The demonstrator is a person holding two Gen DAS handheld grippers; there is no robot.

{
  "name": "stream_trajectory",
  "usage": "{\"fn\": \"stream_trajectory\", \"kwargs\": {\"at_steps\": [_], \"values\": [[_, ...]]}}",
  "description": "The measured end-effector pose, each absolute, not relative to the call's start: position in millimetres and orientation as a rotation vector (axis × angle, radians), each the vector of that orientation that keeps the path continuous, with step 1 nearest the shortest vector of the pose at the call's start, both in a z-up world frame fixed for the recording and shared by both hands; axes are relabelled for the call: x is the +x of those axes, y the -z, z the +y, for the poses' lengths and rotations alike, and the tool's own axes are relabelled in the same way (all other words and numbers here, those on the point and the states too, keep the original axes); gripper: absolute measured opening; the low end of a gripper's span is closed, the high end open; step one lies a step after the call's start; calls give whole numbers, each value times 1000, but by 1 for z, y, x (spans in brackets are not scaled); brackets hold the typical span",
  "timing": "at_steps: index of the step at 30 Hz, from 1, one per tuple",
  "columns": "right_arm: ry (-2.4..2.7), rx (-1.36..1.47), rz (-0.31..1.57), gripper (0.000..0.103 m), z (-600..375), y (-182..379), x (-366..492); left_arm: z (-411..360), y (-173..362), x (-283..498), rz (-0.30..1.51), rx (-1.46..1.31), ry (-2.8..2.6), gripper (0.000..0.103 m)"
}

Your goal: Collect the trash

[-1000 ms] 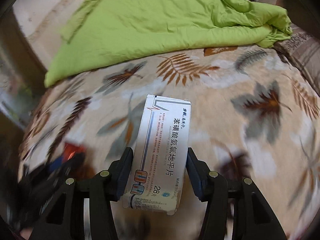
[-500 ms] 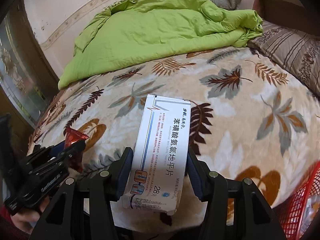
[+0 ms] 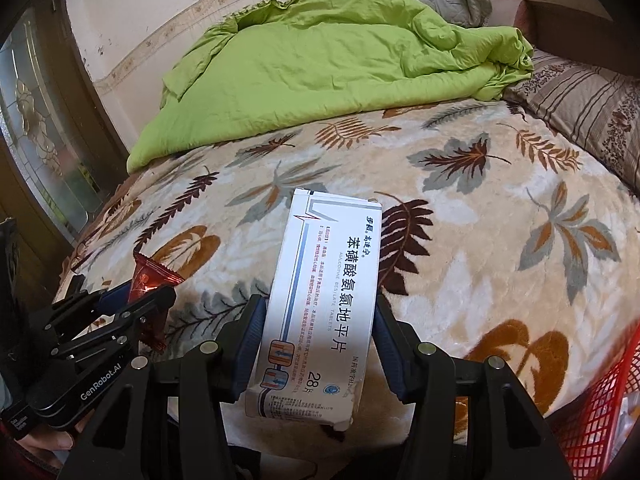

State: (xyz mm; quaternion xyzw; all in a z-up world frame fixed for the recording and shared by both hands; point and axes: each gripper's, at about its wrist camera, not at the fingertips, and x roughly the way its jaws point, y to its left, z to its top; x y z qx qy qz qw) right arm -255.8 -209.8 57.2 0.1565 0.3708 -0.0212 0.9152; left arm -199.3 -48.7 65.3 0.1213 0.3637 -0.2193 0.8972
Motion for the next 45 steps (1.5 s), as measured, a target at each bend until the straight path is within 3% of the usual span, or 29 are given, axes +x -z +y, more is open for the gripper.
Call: {"fn": "stream_trajectory", "kwargs": {"at_steps": [45], "values": [[32,358,774,57,-215,-53,-254,-49,-50,-193,783,266,448,31]]}}
